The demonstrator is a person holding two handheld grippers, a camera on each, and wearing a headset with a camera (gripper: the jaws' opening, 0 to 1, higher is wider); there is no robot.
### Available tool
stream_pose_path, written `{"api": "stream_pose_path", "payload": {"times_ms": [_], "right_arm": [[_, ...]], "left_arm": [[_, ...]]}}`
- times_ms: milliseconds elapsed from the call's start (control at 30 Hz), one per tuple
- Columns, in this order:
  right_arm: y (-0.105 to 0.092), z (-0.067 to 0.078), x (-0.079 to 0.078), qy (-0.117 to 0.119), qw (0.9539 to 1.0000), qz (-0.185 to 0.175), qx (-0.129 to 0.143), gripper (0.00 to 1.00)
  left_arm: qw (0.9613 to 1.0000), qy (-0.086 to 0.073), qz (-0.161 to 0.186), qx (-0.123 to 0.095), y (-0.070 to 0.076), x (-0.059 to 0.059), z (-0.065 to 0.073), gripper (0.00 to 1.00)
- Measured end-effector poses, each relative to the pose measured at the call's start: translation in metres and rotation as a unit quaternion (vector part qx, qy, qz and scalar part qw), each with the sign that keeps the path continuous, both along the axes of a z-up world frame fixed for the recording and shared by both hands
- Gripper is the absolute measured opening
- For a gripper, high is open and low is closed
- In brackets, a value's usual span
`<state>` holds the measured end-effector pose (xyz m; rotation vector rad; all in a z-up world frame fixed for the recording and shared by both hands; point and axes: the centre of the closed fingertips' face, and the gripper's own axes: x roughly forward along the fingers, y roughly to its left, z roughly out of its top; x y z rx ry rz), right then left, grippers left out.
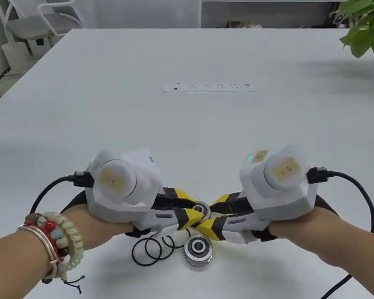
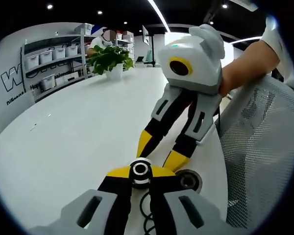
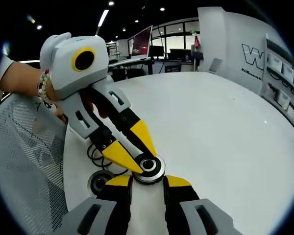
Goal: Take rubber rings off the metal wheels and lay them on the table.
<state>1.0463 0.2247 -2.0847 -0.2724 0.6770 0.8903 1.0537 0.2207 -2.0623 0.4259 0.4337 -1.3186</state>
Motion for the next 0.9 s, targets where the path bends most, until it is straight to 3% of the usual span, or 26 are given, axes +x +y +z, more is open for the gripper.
{"api": "stream_pose_path", "payload": {"times_ms": [367, 800, 900], "right_arm": [[-0.0008, 0.0029, -0.0017, -0.008, 0.9997, 0.018, -0.012, 0.19], [-0.0037, 0.0035, -0.0033, 0.009, 0.9999, 0.013, -0.001, 0.16], [-0.0084, 0.0012, -0.0054, 0.007, 0.9996, 0.022, -0.016, 0.07]], "left_arm": [[1.0, 0.001, 0.001, -0.001, 0.0005, -0.0017, -0.0008, 0.08], [1.0, -0.003, 0.001, -0.001, 0.0003, -0.0021, -0.0012, 0.08], [1.0, -0.004, 0.002, 0.0, 0.0006, -0.0023, -0.0012, 0.08]]}}
